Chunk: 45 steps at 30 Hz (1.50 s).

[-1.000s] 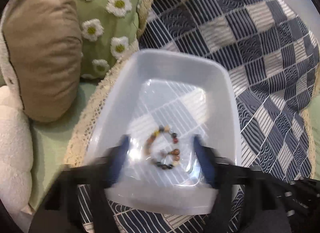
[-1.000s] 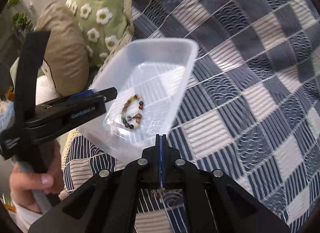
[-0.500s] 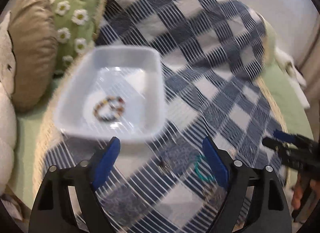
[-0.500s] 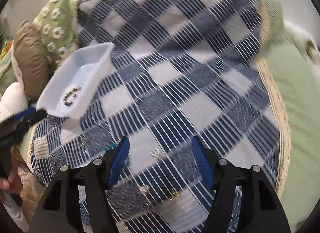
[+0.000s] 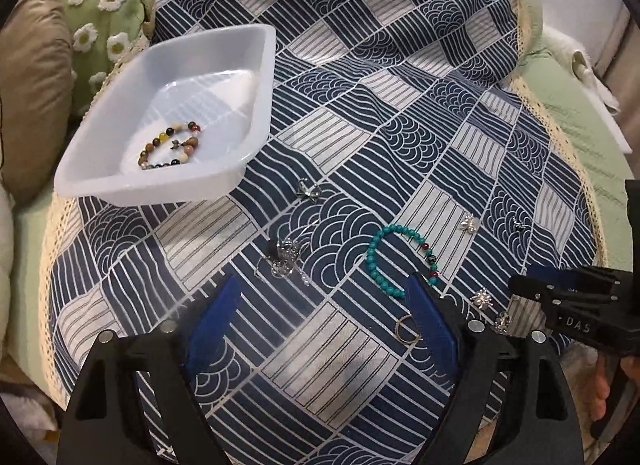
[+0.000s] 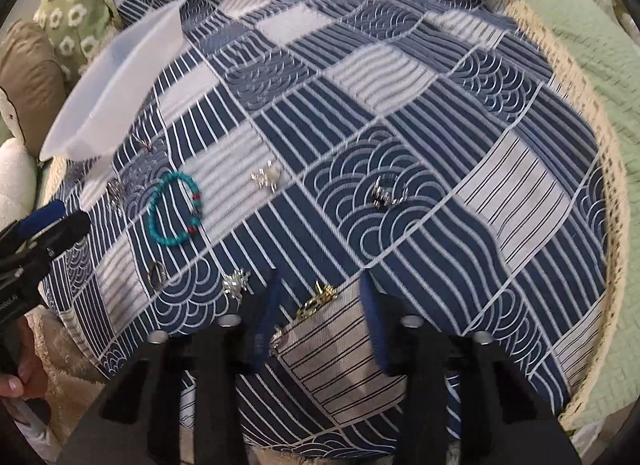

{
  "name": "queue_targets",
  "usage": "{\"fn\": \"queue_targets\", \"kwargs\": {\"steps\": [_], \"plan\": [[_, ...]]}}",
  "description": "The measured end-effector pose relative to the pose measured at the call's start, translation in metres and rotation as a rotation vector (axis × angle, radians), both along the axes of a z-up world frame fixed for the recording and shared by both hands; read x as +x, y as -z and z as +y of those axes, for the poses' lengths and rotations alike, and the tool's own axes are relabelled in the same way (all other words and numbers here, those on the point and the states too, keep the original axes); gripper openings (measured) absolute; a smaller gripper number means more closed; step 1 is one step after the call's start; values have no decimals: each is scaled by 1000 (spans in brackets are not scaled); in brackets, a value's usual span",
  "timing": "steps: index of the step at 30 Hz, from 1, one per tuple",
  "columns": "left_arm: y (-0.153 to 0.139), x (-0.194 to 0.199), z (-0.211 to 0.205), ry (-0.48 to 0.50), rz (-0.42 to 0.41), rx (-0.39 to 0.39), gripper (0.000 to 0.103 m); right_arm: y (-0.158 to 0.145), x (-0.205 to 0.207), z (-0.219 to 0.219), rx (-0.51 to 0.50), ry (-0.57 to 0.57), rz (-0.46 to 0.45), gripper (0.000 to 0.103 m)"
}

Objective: Organize jewelry
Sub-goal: 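Grasp the silver charm earring with the left gripper while the right gripper grasps the gold ring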

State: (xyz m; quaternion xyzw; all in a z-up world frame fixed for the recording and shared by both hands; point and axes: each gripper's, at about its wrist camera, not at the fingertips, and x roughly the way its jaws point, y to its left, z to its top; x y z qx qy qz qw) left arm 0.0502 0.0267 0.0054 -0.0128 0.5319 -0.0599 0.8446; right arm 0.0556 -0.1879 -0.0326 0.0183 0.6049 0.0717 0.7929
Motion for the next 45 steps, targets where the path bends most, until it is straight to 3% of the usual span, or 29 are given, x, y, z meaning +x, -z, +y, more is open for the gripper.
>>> {"fn": "queue_targets", "kwargs": {"steps": [9, 22, 31, 36, 45], "plan": [[13, 6, -1, -13, 46, 6, 80, 8, 0, 7, -43, -1, 20, 15], [31, 35, 7, -113, 78, 43, 78, -1, 0, -3, 5, 2, 15, 12], [49, 51, 14, -164, 123, 45, 54, -5, -1, -3, 34, -1, 9, 12], [49, 53, 16, -170, 111, 81, 21, -6, -3, -2, 29, -9, 4, 12], [44, 46, 12, -134, 89, 78, 21, -7, -3, -2, 36, 0, 7, 12]]}}
